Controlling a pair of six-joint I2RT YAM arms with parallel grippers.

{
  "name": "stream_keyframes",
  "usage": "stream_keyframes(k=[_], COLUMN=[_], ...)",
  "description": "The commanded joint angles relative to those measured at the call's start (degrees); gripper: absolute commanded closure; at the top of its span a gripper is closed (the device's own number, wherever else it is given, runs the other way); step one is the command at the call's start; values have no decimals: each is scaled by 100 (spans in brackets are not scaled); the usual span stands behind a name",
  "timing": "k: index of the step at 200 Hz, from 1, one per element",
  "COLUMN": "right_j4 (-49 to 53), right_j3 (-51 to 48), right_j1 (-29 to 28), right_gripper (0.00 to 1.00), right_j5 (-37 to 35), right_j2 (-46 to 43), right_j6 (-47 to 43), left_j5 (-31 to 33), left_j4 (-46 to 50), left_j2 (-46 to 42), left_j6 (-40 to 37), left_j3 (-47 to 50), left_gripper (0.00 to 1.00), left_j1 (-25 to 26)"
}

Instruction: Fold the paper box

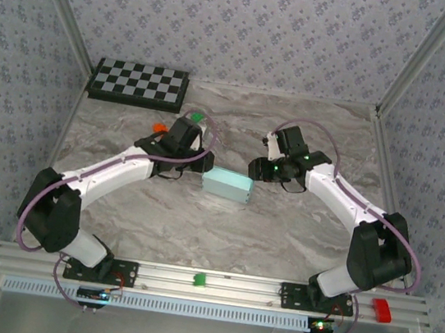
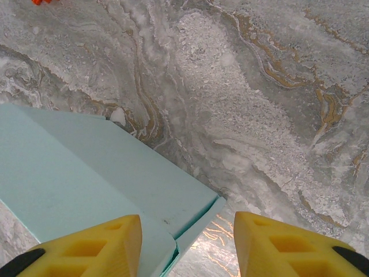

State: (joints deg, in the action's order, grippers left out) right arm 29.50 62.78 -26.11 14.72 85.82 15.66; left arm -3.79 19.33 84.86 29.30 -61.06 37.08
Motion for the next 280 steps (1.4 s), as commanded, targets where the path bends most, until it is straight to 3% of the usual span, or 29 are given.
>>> stream_keyframes(k=[1, 162, 217, 280], right_j4=[-20, -231, -229, -262], right_j3=[-100, -344, -545, -802], right_j1=[-13, -134, -140, -173], right_gripper=[53, 52, 48, 47], right_j5=[-128, -409, 348, 324], right_j2=[-110, -571, -698, -552], right_j6=[18, 98, 7, 47], left_j5=[22, 315, 353, 361], left_j4=[-36, -193, -193, -184], left_j2=[-43, -50, -18, 8], left_j6=[109, 339, 366, 366], left_j3=[265, 826, 872, 887], left_gripper=[62, 64, 64, 64], left_j1=[16, 275, 334, 356])
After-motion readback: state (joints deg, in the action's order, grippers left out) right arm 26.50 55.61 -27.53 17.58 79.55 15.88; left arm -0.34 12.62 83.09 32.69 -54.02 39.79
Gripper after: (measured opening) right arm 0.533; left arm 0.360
